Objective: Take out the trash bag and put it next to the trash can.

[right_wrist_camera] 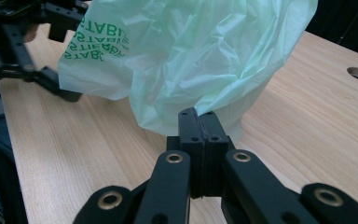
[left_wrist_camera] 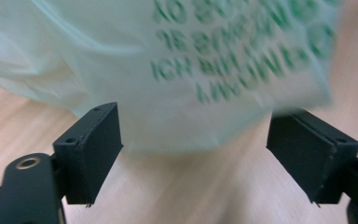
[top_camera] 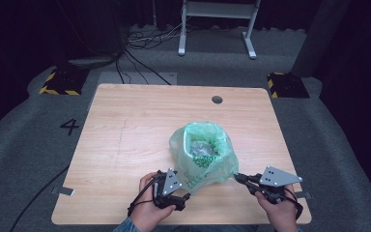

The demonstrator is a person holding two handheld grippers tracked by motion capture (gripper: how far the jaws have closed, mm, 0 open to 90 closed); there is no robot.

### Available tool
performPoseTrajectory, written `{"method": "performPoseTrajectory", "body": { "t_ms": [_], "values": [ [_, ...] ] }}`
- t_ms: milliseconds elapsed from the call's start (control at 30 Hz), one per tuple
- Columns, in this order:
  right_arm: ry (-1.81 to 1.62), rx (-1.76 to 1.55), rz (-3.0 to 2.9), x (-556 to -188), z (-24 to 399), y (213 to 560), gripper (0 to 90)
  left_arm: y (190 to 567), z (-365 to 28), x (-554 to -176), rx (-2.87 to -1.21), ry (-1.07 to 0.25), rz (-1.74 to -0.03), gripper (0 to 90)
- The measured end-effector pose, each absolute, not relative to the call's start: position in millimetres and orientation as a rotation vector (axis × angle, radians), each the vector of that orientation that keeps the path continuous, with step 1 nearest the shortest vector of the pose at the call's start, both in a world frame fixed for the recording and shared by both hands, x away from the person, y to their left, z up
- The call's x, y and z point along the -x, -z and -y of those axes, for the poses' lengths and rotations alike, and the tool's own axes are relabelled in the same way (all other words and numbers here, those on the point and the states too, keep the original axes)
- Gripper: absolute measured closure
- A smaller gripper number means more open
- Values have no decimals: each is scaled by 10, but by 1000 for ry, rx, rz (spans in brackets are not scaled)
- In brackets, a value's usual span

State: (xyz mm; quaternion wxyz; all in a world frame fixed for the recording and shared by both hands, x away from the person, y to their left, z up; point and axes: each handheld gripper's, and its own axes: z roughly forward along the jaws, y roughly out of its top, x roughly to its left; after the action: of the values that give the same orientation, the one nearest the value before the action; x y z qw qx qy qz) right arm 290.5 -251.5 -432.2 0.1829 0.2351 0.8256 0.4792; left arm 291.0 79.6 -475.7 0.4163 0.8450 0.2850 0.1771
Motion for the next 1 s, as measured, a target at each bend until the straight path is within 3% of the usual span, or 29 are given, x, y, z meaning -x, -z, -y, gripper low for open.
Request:
{"method": "performPoseTrajectory", "body": {
  "t_ms": [100, 167, 200, 667, 1000],
  "values": [
    [-1357, -668, -2327, -2910, 2523, 4317, 900, 4713, -855, -2965, -2127, -410, -713, 685],
    [-1362, -668, -2321, -2907, 2535, 4301, 900, 4632, -926, -2946, -2128, -407, -695, 865],
    [-1364, -669, -2318, -2903, 2543, 4291, 900, 4583, -962, -2928, -2123, -419, -689, 896],
    [-1416, -541, -2217, -2737, 2553, 3874, 900, 3811, -1170, -2595, -1967, -550, -538, 899],
    [-1416, -481, -2114, -3004, 2517, 3490, 900, 3533, -1261, -3186, -1873, -641, -643, 884]
  ]
}}
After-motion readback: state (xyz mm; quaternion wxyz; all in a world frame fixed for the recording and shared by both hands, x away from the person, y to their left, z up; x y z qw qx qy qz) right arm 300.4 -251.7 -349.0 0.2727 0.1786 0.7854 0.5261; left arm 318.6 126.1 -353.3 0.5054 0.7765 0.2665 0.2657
